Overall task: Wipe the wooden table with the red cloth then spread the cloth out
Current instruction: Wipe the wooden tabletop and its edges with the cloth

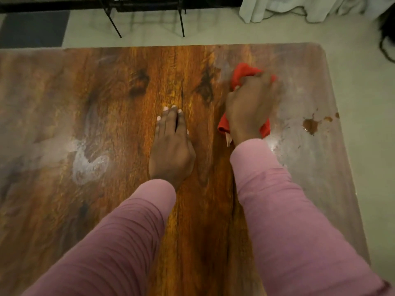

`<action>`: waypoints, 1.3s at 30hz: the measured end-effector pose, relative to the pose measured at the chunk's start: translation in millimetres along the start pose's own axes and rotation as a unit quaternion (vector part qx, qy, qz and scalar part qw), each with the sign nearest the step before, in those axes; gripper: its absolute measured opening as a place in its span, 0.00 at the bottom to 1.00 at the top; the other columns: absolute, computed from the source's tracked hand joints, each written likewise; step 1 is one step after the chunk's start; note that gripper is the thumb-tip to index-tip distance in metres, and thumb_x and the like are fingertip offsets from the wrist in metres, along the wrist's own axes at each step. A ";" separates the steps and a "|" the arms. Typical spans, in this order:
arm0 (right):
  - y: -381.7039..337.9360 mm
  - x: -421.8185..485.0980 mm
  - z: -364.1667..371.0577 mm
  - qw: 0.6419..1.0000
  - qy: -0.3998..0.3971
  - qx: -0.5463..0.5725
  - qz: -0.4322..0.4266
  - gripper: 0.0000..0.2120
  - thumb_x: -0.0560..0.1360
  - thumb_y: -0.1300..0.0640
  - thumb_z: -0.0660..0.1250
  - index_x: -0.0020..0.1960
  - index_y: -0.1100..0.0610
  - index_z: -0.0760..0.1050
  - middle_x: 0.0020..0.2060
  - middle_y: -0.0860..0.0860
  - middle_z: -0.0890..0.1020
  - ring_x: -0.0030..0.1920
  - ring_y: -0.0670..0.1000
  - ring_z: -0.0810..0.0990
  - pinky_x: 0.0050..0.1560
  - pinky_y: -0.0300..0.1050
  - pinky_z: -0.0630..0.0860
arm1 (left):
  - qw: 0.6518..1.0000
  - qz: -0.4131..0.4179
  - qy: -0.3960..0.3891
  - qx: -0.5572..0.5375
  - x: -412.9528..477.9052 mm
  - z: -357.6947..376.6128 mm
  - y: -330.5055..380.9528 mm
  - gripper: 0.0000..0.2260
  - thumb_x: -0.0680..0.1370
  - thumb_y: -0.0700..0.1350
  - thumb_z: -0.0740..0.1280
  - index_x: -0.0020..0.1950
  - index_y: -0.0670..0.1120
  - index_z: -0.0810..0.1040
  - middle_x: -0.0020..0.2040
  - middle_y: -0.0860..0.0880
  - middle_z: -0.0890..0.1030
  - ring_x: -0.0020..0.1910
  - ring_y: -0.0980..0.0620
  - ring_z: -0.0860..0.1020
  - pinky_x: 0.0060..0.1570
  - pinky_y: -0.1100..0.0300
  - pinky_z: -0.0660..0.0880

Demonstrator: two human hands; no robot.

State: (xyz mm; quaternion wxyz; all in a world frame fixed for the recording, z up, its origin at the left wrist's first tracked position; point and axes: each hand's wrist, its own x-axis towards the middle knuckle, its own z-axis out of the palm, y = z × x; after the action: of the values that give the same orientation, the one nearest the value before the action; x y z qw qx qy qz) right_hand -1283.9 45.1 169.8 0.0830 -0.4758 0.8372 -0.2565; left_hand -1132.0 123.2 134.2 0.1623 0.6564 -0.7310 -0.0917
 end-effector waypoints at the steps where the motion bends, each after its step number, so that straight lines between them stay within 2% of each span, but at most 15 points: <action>1: -6.3 -4.5 4.6 0.999 -0.025 0.006 -0.035 0.11 0.71 0.58 0.65 0.51 0.54 0.82 0.60 0.53 0.73 0.61 0.58 0.69 0.59 0.50 0.71 | 1.000 0.001 0.000 0.000 0.2 0.0 0.5 0.23 0.80 0.42 0.50 0.75 0.37 0.58 0.76 0.39 0.58 0.77 0.43 0.52 0.75 0.51 0.45; 7: -11.7 -1.0 13.6 0.962 -0.117 -0.003 -0.247 0.11 0.74 0.58 0.65 0.54 0.52 0.81 0.59 0.52 0.74 0.60 0.58 0.70 0.63 0.50 0.69 | 1.000 0.003 -0.009 0.001 -0.6 -0.9 -1.1 0.23 0.81 0.42 0.53 0.76 0.38 0.57 0.77 0.40 0.57 0.77 0.44 0.51 0.75 0.51 0.46; 9: 2.7 17.0 9.3 0.976 -0.096 -0.013 -0.193 0.11 0.74 0.57 0.64 0.54 0.53 0.81 0.60 0.54 0.74 0.60 0.58 0.71 0.60 0.50 0.71 | 1.000 0.003 -0.013 -0.002 -1.2 -1.9 -2.0 0.23 0.82 0.42 0.53 0.76 0.38 0.57 0.77 0.41 0.57 0.77 0.44 0.50 0.75 0.51 0.46; 12: 6.5 36.7 5.8 1.000 0.011 -0.001 -0.027 0.09 0.72 0.59 0.63 0.48 0.56 0.81 0.58 0.57 0.74 0.59 0.60 0.72 0.55 0.51 0.72 | 1.000 0.000 -0.013 -0.007 -0.7 -2.6 -2.5 0.23 0.82 0.43 0.52 0.76 0.39 0.57 0.77 0.42 0.57 0.77 0.46 0.50 0.75 0.53 0.45; 14: -1.4 30.1 8.6 0.999 0.030 -0.023 -0.002 0.09 0.72 0.59 0.63 0.48 0.56 0.81 0.58 0.56 0.73 0.60 0.60 0.71 0.54 0.50 0.71 | 1.000 -0.003 -0.017 -0.005 -0.2 -2.8 -2.9 0.23 0.82 0.43 0.52 0.76 0.39 0.56 0.77 0.42 0.56 0.77 0.46 0.49 0.74 0.53 0.44; 17: -14.7 5.1 16.8 0.995 -0.028 0.001 -0.100 0.09 0.72 0.58 0.65 0.50 0.54 0.81 0.56 0.54 0.75 0.56 0.58 0.71 0.55 0.50 0.71 | 1.000 -0.004 -0.023 0.002 -0.1 -3.6 0.2 0.23 0.82 0.44 0.51 0.76 0.39 0.56 0.77 0.41 0.56 0.77 0.45 0.49 0.75 0.52 0.45; 20: -39.7 -8.8 31.0 0.971 -0.071 0.024 -0.229 0.09 0.73 0.58 0.64 0.49 0.54 0.82 0.55 0.51 0.75 0.56 0.55 0.69 0.55 0.49 0.72 | 1.000 -0.004 -0.027 0.001 0.4 -4.9 1.2 0.23 0.82 0.44 0.51 0.76 0.39 0.56 0.77 0.41 0.56 0.77 0.45 0.50 0.75 0.52 0.45; 23: -61.0 3.9 39.2 0.957 -0.108 0.015 -0.268 0.11 0.74 0.57 0.65 0.54 0.53 0.81 0.57 0.51 0.74 0.60 0.55 0.69 0.59 0.49 0.71 | 1.000 -0.006 -0.025 -0.001 0.5 -5.3 0.4 0.23 0.82 0.43 0.53 0.76 0.39 0.56 0.77 0.41 0.57 0.77 0.45 0.50 0.75 0.53 0.44; 26: -50.0 26.9 30.4 0.984 -0.042 -0.018 -0.170 0.11 0.76 0.56 0.62 0.56 0.55 0.79 0.61 0.55 0.73 0.62 0.57 0.69 0.59 0.42 0.64 | 1.000 -0.008 -0.029 -0.003 -0.9 -6.7 0.9 0.23 0.82 0.44 0.53 0.77 0.39 0.56 0.77 0.42 0.56 0.77 0.46 0.49 0.74 0.54 0.42; 28: -32.9 34.8 22.3 0.996 -0.026 -0.001 -0.090 0.12 0.79 0.60 0.60 0.60 0.60 0.76 0.64 0.57 0.71 0.63 0.57 0.68 0.52 0.36 0.58 | 0.999 -0.003 -0.031 -0.005 -0.4 -6.8 0.8 0.23 0.82 0.43 0.53 0.77 0.39 0.56 0.78 0.42 0.56 0.77 0.46 0.49 0.74 0.54 0.42; 31: -23.2 17.8 17.3 0.998 -0.008 -0.014 -0.052 0.09 0.74 0.60 0.64 0.53 0.58 0.79 0.60 0.55 0.73 0.60 0.58 0.69 0.57 0.45 0.67 | 1.000 -0.007 -0.029 -0.004 0.1 -7.8 1.5 0.23 0.82 0.43 0.52 0.77 0.39 0.55 0.78 0.42 0.55 0.77 0.46 0.48 0.74 0.55 0.40; 33: -28.4 -8.0 22.0 0.995 -0.004 0.002 -0.100 0.08 0.71 0.59 0.66 0.49 0.54 0.81 0.56 0.52 0.74 0.57 0.56 0.69 0.55 0.47 0.71 | 0.999 -0.011 -0.032 -0.015 0.6 -9.0 2.2 0.24 0.82 0.43 0.52 0.77 0.40 0.55 0.78 0.42 0.54 0.77 0.46 0.47 0.74 0.54 0.40; 35: -41.5 -30.6 30.1 0.975 -0.066 0.041 -0.210 0.08 0.72 0.58 0.67 0.49 0.53 0.82 0.54 0.50 0.75 0.54 0.53 0.69 0.54 0.48 0.73 | 0.998 -0.008 -0.054 -0.025 1.0 -10.0 1.2 0.25 0.81 0.43 0.55 0.77 0.39 0.56 0.78 0.41 0.55 0.77 0.45 0.47 0.76 0.51 0.43; 37: -61.7 -33.4 38.3 0.936 -0.141 0.057 -0.316 0.11 0.73 0.58 0.67 0.53 0.52 0.82 0.54 0.50 0.76 0.56 0.53 0.70 0.56 0.49 0.73 | 0.998 -0.004 -0.062 -0.029 2.7 -11.6 -0.4 0.26 0.80 0.44 0.60 0.76 0.37 0.58 0.77 0.38 0.56 0.77 0.42 0.48 0.75 0.48 0.46; 39: -80.2 -21.2 44.6 0.920 -0.187 0.046 -0.342 0.13 0.74 0.57 0.67 0.58 0.52 0.80 0.57 0.49 0.75 0.59 0.52 0.69 0.60 0.49 0.72 | 0.998 -0.019 -0.053 -0.020 1.8 -10.0 -1.4 0.28 0.80 0.43 0.61 0.76 0.37 0.56 0.77 0.37 0.54 0.77 0.42 0.48 0.76 0.49 0.45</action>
State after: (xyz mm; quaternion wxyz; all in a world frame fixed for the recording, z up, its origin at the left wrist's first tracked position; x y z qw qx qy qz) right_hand -1195.0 13.9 170.3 0.1675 -0.7683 0.5797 -0.2137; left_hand -1127.3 122.0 143.2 0.1351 0.6609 -0.7241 -0.1436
